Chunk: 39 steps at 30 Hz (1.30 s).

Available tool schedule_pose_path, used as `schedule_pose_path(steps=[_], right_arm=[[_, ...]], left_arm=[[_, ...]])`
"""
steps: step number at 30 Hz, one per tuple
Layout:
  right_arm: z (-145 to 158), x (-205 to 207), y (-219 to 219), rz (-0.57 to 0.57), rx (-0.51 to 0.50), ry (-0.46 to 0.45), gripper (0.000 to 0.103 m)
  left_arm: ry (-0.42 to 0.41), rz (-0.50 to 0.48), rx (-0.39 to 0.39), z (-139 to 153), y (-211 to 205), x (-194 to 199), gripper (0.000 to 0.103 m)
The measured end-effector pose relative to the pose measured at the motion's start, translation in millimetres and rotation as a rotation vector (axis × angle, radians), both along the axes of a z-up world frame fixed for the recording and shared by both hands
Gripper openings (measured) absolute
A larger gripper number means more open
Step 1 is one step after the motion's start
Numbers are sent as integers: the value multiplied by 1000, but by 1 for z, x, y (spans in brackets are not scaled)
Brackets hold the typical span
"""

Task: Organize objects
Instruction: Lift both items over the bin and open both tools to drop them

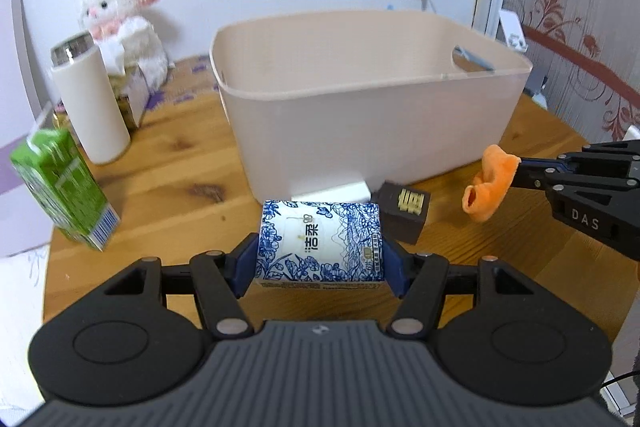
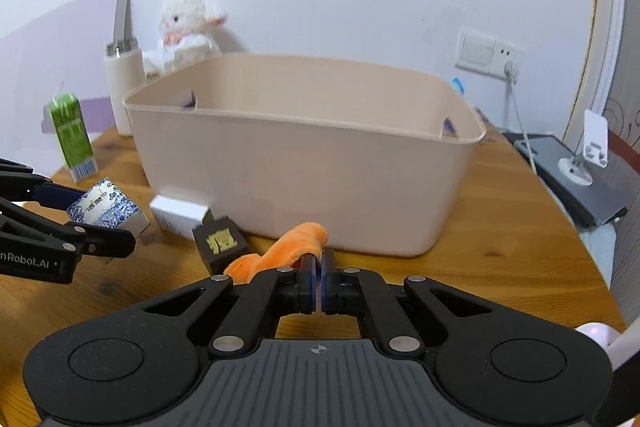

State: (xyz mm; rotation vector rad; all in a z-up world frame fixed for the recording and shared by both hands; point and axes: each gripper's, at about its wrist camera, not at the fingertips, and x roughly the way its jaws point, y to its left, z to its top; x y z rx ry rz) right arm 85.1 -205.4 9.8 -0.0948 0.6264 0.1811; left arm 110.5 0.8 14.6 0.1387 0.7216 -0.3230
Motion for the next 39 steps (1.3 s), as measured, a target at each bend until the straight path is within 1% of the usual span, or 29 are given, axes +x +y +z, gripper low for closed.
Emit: schedule_pose_path(steps=[6,12,16,19,22,24,26,28,30,33,34,37,39], right_arm=[[32,-12,-8,-15,1,-76,3],[70,-16,-21,-47,31,-190,3],[89,-7,-31,-85,55,-235,3],[98,1,-34,-104,59,-252,3],[102,13,-33,-117,46,-267,3],[104,24,-31,-128,34,-269,3],[103,36,-29,-141,27,-265,3],[100,47,-28,-155,24,-258,3],[94,59,-27,-167,29,-236,3],[79,77,-23,-176,23,-184,3],[72,82,-21,-182,14,-168,3],[52,93,-13,-177,-16,-109,3],[40,98,-8,-169,-43,-71,4]], left_arm=[[-75,-4,-25,31,5,-8,65],[-152,22,-59,63,8,-4,65],[-184,37,-88,82,7,8,65],[-188,49,-116,92,4,22,65],[-193,56,-112,97,-4,40,65],[-189,62,-101,96,-11,53,65],[-169,66,-105,93,-17,69,65],[-142,79,-108,87,-24,84,65],[-122,89,-88,78,-31,95,65],[-92,104,-34,63,-41,109,65],[-73,112,-28,58,-42,113,65],[7,125,-49,42,-41,127,65],[29,132,-25,33,-44,131,65]])
